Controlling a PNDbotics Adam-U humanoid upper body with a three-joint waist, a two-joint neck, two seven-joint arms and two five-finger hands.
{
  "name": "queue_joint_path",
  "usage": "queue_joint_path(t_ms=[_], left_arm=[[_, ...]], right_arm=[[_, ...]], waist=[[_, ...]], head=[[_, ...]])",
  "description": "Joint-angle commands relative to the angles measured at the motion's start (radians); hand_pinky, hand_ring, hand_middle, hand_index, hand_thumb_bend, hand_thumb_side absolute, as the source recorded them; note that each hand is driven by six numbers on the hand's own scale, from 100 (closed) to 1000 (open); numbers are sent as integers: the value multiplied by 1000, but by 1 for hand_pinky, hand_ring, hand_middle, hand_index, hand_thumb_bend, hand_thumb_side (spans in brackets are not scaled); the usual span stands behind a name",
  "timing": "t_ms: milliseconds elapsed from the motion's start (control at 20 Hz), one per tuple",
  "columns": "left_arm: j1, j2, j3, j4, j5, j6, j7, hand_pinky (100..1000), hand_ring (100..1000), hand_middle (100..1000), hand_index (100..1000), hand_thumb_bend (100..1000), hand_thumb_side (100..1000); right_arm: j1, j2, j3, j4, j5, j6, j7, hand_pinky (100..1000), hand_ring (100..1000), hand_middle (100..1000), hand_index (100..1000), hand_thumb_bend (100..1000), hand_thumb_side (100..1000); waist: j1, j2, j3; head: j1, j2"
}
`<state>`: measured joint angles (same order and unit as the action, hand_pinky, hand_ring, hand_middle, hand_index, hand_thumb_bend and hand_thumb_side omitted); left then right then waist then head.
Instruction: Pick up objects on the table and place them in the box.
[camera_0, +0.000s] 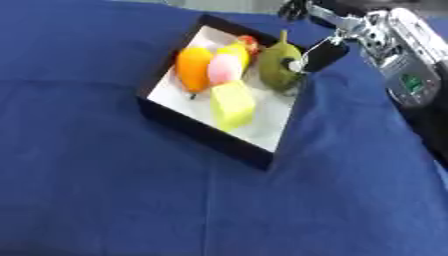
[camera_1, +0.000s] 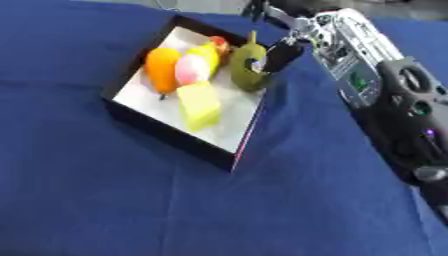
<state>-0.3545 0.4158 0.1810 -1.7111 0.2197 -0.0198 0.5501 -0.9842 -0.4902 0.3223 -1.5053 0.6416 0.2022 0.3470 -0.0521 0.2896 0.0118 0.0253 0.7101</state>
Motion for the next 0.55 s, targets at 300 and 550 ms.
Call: queue_joint_path(t_ms=[300, 550], left_arm=[[-6, 33, 11, -17, -5, -3, 5, 731, 782, 874, 860, 184, 712], [-4, 34, 15, -22, -6, -4, 8, 730, 782, 874, 860, 183, 711]], right_arm=[[146, -121, -161, -339, -359, 153, -287, 927, 787, 725, 873, 100, 187], [309, -96, -240, -419, -520, 140, -467, 975, 799, 737, 879, 100, 310]], waist=[[1, -34, -9], [5, -29, -13]], head=[[10, -8], [13, -15]])
